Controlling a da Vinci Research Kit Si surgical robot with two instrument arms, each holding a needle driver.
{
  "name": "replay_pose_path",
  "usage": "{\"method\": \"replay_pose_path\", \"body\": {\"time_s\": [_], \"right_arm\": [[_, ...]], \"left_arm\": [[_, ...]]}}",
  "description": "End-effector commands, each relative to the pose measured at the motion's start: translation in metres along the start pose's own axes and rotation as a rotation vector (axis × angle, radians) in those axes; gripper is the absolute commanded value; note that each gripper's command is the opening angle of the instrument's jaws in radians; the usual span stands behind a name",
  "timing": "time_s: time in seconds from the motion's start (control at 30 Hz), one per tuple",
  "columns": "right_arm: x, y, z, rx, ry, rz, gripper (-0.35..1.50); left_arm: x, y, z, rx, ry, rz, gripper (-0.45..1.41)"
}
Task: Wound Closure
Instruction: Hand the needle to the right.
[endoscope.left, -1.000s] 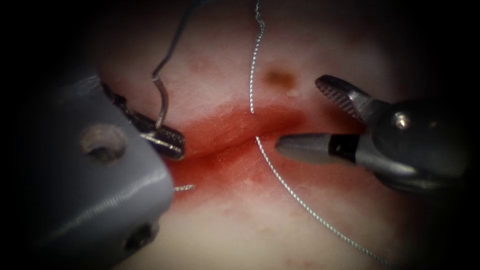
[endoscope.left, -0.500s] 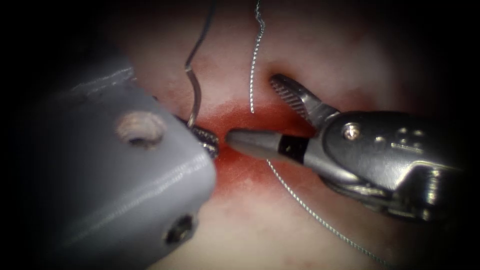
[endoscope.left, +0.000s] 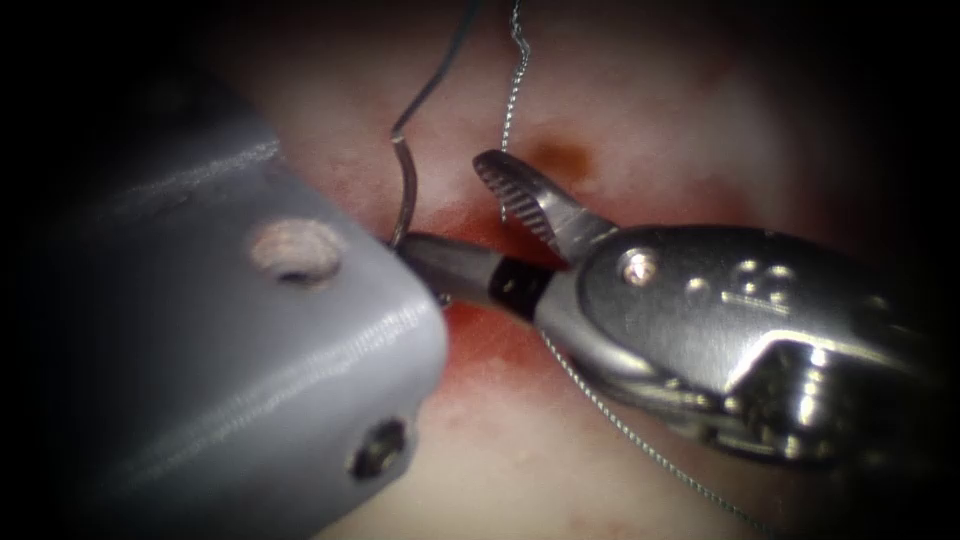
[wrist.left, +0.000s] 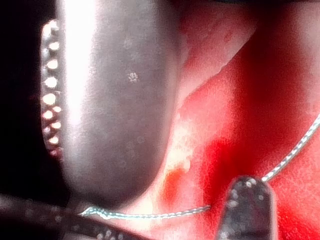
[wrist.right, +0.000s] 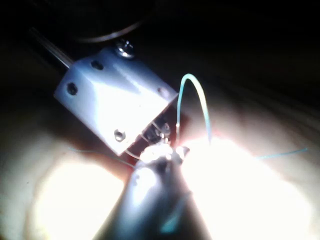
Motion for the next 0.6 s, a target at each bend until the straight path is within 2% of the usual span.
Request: {"method": "replay_pose_path", "body": {"time_s": [0.03, 0.3, 0.6], "right_arm": [[0.0014, -0.0004, 0.0009, -0.006, 0.016, 0.002, 0.41], [0.0016, -0.0006, 0.0017, -0.039, 0.023, 0.002, 0.49], [0.0014, -0.0010, 0.0021, -0.052, 0.026, 0.002, 0.49]], "left_arm": [[-0.0012, -0.0002, -0.0001, 0.000, -0.007, 0.004, -0.45], [-0.0011, -0.0007, 0.0003, -0.009, -0.014, -0.008, -0.45], [-0.0016, -0.0014, 0.0009, -0.043, -0.046, -0.043, -0.45]]}}
